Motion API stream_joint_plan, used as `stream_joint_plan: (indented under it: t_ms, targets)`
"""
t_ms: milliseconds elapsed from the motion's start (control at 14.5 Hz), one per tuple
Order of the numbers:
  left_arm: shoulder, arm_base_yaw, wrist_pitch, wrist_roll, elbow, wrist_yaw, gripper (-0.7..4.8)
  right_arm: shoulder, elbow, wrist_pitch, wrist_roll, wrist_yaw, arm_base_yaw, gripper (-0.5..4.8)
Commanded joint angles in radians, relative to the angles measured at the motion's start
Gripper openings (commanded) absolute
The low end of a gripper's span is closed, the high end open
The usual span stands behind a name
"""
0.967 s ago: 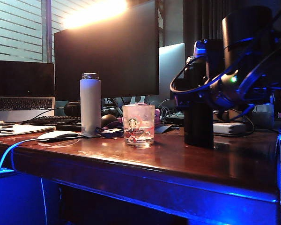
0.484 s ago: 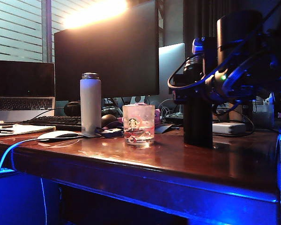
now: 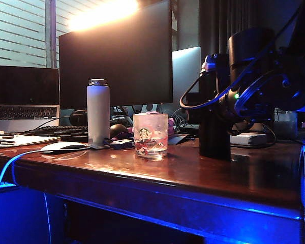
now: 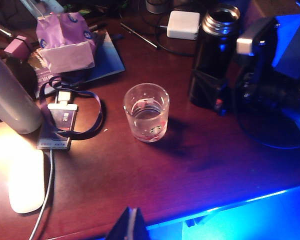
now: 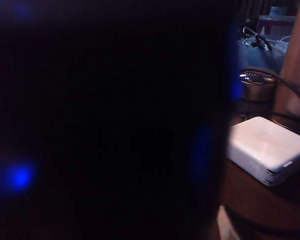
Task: Pick up the black thermos, pour a little water from inside into the glass cup, then place the black thermos back on the table.
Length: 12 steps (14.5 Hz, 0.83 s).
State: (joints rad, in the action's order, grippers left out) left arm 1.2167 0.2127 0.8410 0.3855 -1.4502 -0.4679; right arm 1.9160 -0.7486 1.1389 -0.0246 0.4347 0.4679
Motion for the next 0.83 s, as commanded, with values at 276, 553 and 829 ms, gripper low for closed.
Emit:
stream_joint_plan:
  t_ms: [276, 553, 829]
  targets:
    - [-0.003, 0.0, -0.012, 0.003, -0.004, -0.004, -0.03, -0.001, -0.012, 0.014, 0.003, -0.011, -0.023, 4.79]
    - [-0.003, 0.0, -0.012, 0.003, -0.004, -0.004, -0.03, -0.001, -0.034, -0.013, 0.048, -0.033, -0.044, 1.37]
    - [-0.003, 0.0, -0.012, 0.003, -0.004, -0.004, -0.03, -0.006, -0.034, -0.013, 0.053, -0.079, -0.043, 0.75]
